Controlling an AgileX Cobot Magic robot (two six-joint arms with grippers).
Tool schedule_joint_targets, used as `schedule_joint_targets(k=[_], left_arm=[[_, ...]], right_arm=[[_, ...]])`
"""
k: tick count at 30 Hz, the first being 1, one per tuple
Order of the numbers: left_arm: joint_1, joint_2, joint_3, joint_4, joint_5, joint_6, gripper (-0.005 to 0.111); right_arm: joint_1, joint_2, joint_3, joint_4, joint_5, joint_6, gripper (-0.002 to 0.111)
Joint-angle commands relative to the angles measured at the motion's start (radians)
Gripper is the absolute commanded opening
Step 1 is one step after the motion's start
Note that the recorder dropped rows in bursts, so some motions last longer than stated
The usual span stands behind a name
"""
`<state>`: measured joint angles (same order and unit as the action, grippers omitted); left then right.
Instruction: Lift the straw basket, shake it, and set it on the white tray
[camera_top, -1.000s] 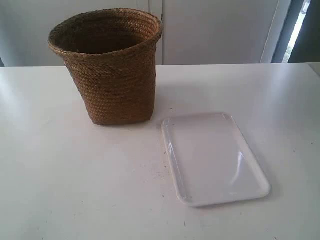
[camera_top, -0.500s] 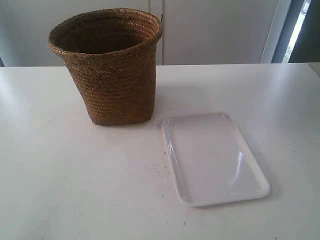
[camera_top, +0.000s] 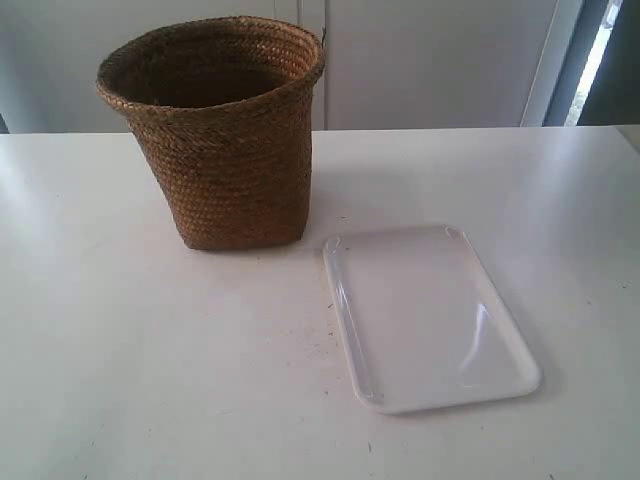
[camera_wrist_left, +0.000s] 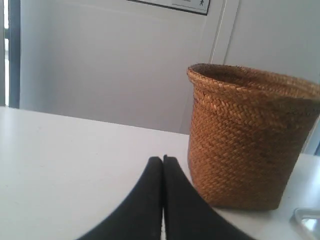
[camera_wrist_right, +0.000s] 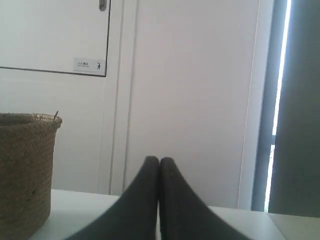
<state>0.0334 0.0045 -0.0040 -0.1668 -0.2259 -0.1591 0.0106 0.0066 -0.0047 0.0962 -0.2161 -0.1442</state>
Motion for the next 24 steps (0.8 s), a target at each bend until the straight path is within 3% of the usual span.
schedule_joint_targets(k=[1,6,9,11,14,19,22,24], left_arm=[[0.004,-0.005,0.004,-0.014,0.041,-0.135,0.0],[0.004,0.0,0.004,-0.012,-0.059,-0.072,0.0],[0.004,0.066,-0.053,-0.014,-0.226,-0.003,0.0],[0.004,0.12,-0.151,-0.014,-0.252,0.126,0.0],[0.004,0.249,-0.317,-0.051,-0.253,0.317,0.0],[0.004,0.573,-0.569,-0.199,-0.266,0.37,0.0],[0.004,0.792,-0.712,-0.197,-0.173,0.37,0.0],[0.004,0.95,-0.832,-0.206,-0.028,0.37,0.0]], right_arm=[[0.0,-0.007,0.005,0.086,-0.079,0.016,0.0],[0.0,-0.007,0.005,0.241,-0.054,0.202,0.0],[0.0,-0.002,-0.038,0.272,-0.241,0.202,0.0],[0.0,0.054,-0.104,0.305,-0.352,0.183,0.0],[0.0,0.205,-0.234,0.373,-0.364,0.089,0.0],[0.0,0.534,-0.453,0.344,-0.373,0.156,0.0],[0.0,0.743,-0.627,0.32,-0.246,0.126,0.0],[0.0,0.881,-0.761,0.279,-0.107,0.121,0.0]])
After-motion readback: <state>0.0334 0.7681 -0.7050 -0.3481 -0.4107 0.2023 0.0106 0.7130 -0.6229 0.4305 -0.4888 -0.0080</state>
